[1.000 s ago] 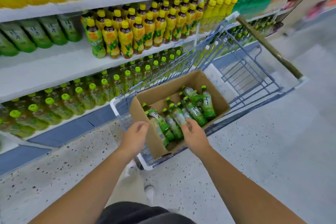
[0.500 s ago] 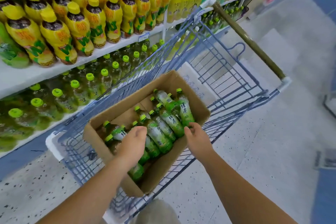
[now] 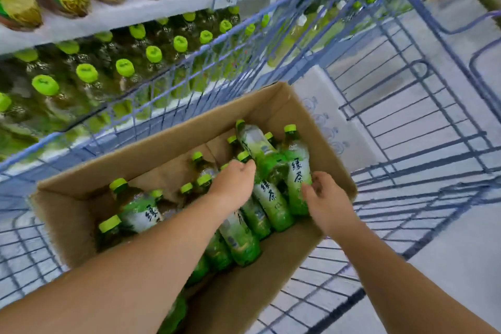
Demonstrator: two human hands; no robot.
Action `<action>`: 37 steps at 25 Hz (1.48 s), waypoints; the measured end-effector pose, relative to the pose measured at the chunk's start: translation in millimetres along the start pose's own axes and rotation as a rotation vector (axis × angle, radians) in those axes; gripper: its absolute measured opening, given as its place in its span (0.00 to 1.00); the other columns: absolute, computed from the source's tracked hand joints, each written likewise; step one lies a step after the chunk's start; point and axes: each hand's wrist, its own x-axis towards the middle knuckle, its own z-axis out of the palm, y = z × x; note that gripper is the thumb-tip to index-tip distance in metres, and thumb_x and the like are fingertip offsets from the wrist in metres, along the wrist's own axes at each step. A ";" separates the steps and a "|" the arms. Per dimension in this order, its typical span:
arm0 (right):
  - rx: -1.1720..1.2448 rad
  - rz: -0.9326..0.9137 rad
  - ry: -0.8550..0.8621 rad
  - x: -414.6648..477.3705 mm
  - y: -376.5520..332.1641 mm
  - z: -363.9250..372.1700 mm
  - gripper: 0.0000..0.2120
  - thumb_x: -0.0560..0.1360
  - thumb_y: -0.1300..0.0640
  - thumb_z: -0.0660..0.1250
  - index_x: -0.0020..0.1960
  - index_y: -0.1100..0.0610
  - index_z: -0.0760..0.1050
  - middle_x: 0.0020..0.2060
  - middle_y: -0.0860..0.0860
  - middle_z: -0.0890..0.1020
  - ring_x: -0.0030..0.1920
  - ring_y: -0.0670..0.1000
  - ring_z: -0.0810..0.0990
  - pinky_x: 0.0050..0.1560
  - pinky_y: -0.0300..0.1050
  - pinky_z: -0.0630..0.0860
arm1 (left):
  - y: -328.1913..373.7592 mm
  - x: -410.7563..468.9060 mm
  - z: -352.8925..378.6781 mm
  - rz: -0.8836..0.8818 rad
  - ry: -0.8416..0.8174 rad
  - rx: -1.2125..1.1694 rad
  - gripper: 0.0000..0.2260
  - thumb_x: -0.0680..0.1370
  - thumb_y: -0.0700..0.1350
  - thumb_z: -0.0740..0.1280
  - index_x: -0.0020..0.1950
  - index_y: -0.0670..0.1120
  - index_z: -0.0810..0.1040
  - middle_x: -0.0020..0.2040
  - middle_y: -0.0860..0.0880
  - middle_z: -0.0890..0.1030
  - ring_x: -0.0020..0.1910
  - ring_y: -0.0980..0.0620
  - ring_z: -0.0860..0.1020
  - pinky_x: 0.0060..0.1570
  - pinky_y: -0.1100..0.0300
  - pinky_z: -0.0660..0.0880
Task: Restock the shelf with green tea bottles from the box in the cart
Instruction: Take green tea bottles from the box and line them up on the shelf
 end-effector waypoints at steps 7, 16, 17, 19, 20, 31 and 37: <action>-0.052 -0.029 -0.112 54.7 23.3 4.0 0.23 0.79 0.46 0.65 0.70 0.55 0.69 0.58 0.52 0.80 0.59 0.55 0.78 0.60 0.49 0.74 | 0.5 65.9 38.4 -0.226 0.064 -0.417 0.27 0.70 0.66 0.66 0.50 0.42 0.78 0.47 0.44 0.84 0.45 0.42 0.84 0.55 0.49 0.79; -0.058 -0.013 -0.376 93.7 29.2 -1.4 0.26 0.68 0.44 0.78 0.59 0.52 0.72 0.53 0.49 0.80 0.54 0.52 0.79 0.55 0.48 0.76 | 31.6 76.6 41.2 -0.436 -0.053 -0.758 0.20 0.75 0.48 0.76 0.64 0.46 0.76 0.50 0.44 0.82 0.40 0.48 0.81 0.28 0.55 0.77; -0.037 -0.012 -0.376 95.8 30.5 -0.9 0.27 0.67 0.45 0.79 0.59 0.52 0.71 0.53 0.50 0.80 0.54 0.52 0.79 0.55 0.49 0.77 | 33.1 76.1 38.4 -0.458 -0.076 -0.745 0.20 0.75 0.48 0.75 0.64 0.47 0.76 0.49 0.44 0.82 0.41 0.48 0.81 0.31 0.53 0.77; -0.004 -0.001 -0.375 98.8 32.0 1.5 0.28 0.65 0.47 0.81 0.58 0.53 0.72 0.53 0.50 0.81 0.53 0.53 0.80 0.57 0.52 0.78 | 35.7 72.2 32.7 -0.472 -0.098 -0.712 0.18 0.75 0.47 0.75 0.63 0.47 0.77 0.48 0.45 0.81 0.42 0.48 0.80 0.35 0.52 0.76; 0.004 0.007 -0.372 99.9 32.4 2.6 0.28 0.64 0.48 0.81 0.59 0.53 0.72 0.52 0.50 0.81 0.53 0.53 0.81 0.57 0.54 0.79 | 36.1 69.4 30.9 -0.481 -0.112 -0.680 0.18 0.75 0.47 0.75 0.62 0.47 0.77 0.48 0.45 0.81 0.42 0.49 0.80 0.36 0.52 0.75; 0.069 0.023 -0.431 99.4 23.9 6.0 0.16 0.65 0.55 0.77 0.49 0.51 0.76 0.47 0.52 0.83 0.48 0.53 0.82 0.55 0.53 0.80 | 1.8 47.5 34.6 -0.370 -0.031 -0.434 0.40 0.52 0.49 0.82 0.62 0.44 0.76 0.52 0.41 0.84 0.46 0.42 0.85 0.49 0.44 0.82; 0.194 0.138 -0.463 101.0 19.2 15.2 0.27 0.65 0.58 0.73 0.62 0.57 0.69 0.51 0.55 0.79 0.49 0.55 0.80 0.51 0.50 0.78 | 12.4 35.4 37.4 -0.358 -0.090 -0.189 0.37 0.62 0.52 0.80 0.67 0.45 0.71 0.65 0.49 0.75 0.64 0.43 0.76 0.57 0.55 0.70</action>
